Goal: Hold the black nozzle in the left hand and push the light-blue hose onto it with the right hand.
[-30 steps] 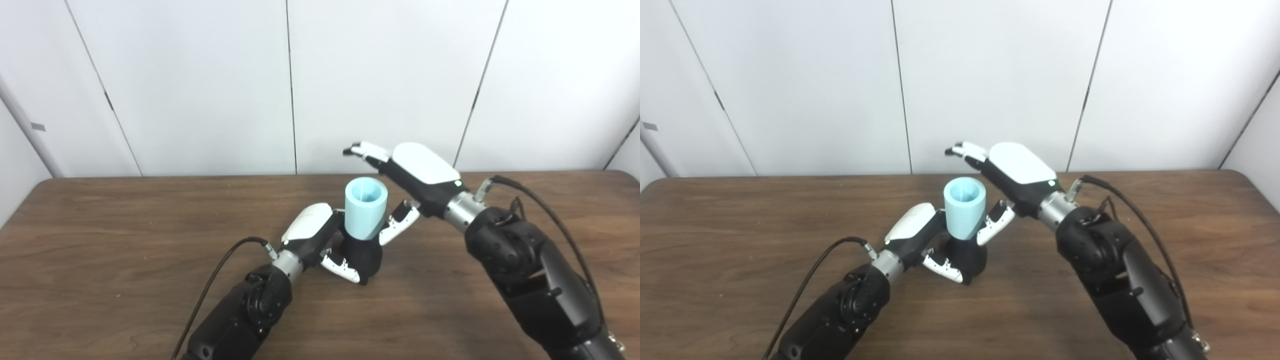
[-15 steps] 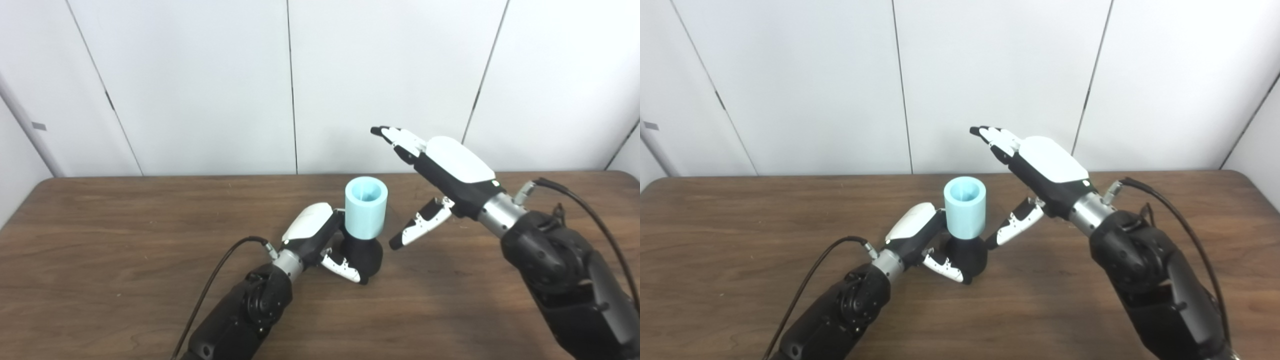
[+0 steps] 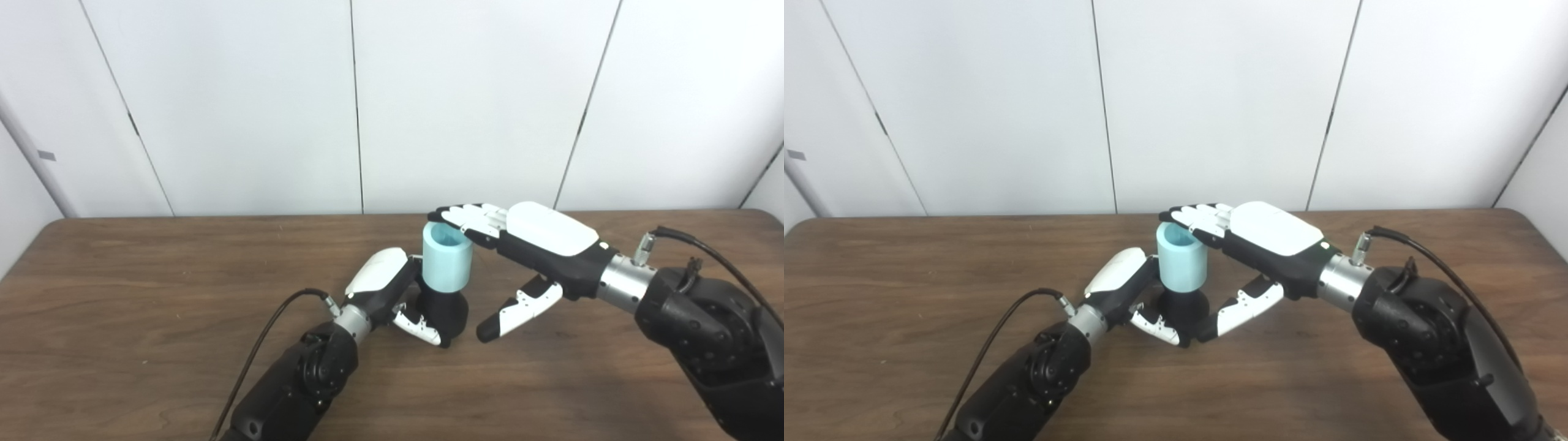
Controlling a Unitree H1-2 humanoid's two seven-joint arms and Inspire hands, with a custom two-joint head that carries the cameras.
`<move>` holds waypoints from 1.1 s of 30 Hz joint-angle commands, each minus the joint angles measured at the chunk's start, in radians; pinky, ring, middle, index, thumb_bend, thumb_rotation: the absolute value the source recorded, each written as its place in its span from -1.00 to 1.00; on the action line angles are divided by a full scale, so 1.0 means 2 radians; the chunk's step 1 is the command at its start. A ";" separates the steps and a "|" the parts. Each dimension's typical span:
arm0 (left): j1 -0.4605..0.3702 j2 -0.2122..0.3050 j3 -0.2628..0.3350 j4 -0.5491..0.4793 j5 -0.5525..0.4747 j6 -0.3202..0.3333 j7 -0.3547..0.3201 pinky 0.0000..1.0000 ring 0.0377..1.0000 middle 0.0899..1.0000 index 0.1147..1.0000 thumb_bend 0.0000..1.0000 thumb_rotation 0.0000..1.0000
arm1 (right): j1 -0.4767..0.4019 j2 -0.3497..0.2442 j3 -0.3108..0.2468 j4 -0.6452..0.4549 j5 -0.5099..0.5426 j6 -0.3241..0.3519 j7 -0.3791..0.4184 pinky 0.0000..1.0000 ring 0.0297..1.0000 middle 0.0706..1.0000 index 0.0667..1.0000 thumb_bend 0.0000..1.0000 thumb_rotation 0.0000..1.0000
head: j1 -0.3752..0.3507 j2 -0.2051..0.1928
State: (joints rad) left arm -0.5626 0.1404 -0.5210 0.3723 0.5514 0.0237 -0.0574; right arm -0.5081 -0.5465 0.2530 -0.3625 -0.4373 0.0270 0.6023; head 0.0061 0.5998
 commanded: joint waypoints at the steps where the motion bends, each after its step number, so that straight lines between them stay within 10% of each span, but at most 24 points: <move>1: 0.025 0.006 -0.016 0.032 0.011 0.019 -0.042 0.71 0.10 -0.14 -0.15 0.05 -1.00 | -0.024 -0.001 0.000 -0.006 0.002 -0.008 0.002 1.00 1.00 1.00 1.00 0.65 0.86 | 0.001 0.001; 33: 0.025 0.009 -0.018 0.025 0.011 0.024 -0.048 0.67 0.10 -0.13 -0.16 0.05 -1.00 | -0.044 0.026 0.020 0.037 -0.060 -0.028 0.001 1.00 1.00 1.00 1.00 0.66 0.78 | 0.004 0.007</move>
State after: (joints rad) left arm -0.5636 0.1423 -0.5214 0.3741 0.5478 0.0205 -0.0574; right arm -0.5596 -0.4738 0.2963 -0.2918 -0.5504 -0.0082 0.6113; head 0.0138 0.6121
